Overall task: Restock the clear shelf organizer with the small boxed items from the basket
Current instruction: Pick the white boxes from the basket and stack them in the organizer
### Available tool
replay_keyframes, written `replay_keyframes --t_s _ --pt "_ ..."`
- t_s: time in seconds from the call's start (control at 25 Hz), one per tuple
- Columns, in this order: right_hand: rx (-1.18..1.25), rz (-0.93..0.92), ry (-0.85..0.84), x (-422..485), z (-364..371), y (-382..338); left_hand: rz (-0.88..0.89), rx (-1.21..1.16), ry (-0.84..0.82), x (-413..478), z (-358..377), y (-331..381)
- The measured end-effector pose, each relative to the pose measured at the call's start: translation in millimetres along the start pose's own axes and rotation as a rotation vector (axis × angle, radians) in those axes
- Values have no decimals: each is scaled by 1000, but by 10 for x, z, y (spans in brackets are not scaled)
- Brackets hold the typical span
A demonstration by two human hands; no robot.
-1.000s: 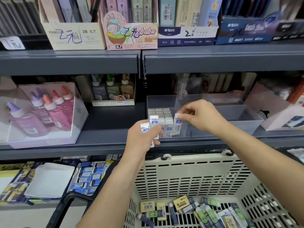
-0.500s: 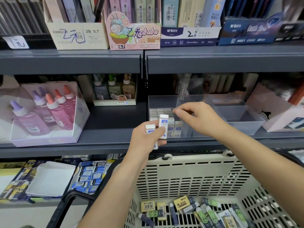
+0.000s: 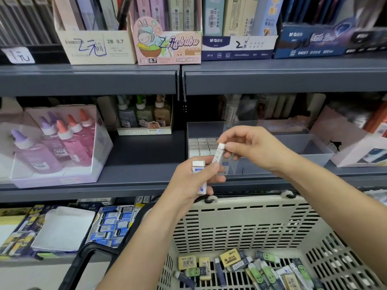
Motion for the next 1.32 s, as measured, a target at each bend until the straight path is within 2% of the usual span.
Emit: replay_keyframes --t_s 0.12,0.28,0.4,0.52,0.6,0.84,1.08,1.2,1.32 --pt "25 53 56 -8 -2 13 96 89 77 18 -9 -6" --pt "-143 102 52 14 -24 22 170 187 90 14 16 -18" --pt "-117 54 233 97 -231 -16 173 173 164 38 -20 -3" --pt "-444 29 405 209 -357 7 172 56 210 60 -55 12" --pt "-570 29 375 253 -293 57 186 91 241 55 -55 11" --pt "-647 90 165 305 -7 217 312 212 274 44 -93 37" --pt "-726 94 135 289 37 192 278 213 303 70 -106 -11" --pt "-541 -6 222 222 54 28 282 217 281 66 -86 2" --pt "-369 -46 104 135 116 -123 290 233 227 47 -39 22"
Point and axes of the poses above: each hand's wrist, its own x-axis towards the middle knuckle, its own z-axis out of the palm, y = z × x, the point moved 2 cm from there along x, towards the middle knuckle, and after that the axes turned 8 degrees about z, right-handed, at the moved point
